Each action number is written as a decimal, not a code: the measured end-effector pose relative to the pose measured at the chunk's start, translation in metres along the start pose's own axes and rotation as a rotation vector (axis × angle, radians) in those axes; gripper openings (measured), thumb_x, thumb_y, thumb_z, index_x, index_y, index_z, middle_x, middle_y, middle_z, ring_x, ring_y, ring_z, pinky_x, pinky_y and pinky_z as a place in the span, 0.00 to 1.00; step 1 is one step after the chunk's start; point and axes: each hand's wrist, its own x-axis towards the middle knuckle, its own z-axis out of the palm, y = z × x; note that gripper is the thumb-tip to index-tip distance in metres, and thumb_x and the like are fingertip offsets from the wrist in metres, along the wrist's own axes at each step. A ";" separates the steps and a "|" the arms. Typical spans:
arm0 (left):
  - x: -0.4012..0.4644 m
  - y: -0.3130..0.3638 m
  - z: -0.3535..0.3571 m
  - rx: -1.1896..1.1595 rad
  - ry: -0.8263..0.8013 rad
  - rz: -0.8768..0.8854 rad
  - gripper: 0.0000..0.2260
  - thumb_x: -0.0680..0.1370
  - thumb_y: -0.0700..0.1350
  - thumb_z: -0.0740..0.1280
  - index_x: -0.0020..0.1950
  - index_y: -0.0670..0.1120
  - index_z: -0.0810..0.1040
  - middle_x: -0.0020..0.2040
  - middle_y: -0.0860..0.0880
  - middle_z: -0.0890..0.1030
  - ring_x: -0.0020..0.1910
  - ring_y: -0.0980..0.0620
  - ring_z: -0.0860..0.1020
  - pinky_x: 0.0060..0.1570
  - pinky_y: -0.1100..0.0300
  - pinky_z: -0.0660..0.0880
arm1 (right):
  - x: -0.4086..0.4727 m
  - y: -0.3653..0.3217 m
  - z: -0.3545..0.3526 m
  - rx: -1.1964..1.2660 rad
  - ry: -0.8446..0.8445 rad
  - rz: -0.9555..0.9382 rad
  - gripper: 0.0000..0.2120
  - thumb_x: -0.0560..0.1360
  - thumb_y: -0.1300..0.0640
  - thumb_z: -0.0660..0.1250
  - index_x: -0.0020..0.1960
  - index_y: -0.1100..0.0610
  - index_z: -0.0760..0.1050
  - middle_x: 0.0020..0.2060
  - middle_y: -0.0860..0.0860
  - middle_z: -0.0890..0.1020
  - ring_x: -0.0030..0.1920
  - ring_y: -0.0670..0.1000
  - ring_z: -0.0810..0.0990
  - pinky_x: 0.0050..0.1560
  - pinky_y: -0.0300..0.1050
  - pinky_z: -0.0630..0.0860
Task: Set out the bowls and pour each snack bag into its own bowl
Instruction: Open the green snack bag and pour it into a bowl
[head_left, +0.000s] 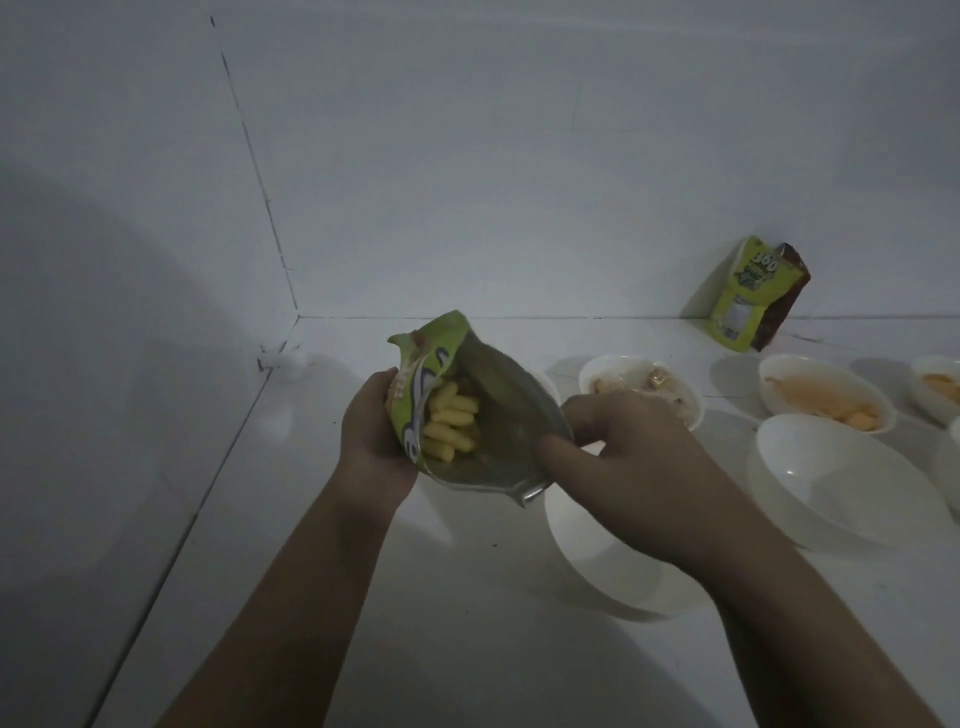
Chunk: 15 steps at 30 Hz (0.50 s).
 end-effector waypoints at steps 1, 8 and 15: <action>0.002 -0.001 0.000 0.024 0.024 -0.008 0.21 0.83 0.46 0.54 0.39 0.42 0.82 0.36 0.44 0.82 0.34 0.49 0.82 0.36 0.58 0.80 | 0.000 0.003 0.000 0.004 -0.001 0.017 0.19 0.72 0.48 0.63 0.38 0.64 0.79 0.35 0.59 0.82 0.38 0.57 0.79 0.40 0.52 0.74; 0.007 -0.016 0.013 0.215 0.111 0.056 0.12 0.78 0.48 0.59 0.39 0.47 0.78 0.36 0.48 0.81 0.41 0.46 0.80 0.48 0.53 0.77 | 0.005 0.028 -0.003 -0.132 0.330 -0.113 0.17 0.79 0.44 0.61 0.36 0.53 0.75 0.35 0.45 0.77 0.39 0.44 0.75 0.39 0.44 0.72; 0.008 -0.033 0.032 0.322 0.164 0.158 0.12 0.79 0.47 0.58 0.38 0.48 0.75 0.38 0.46 0.79 0.40 0.47 0.78 0.42 0.55 0.75 | -0.003 0.057 -0.013 0.068 0.341 0.042 0.14 0.81 0.51 0.63 0.41 0.57 0.79 0.35 0.49 0.81 0.39 0.46 0.78 0.42 0.45 0.76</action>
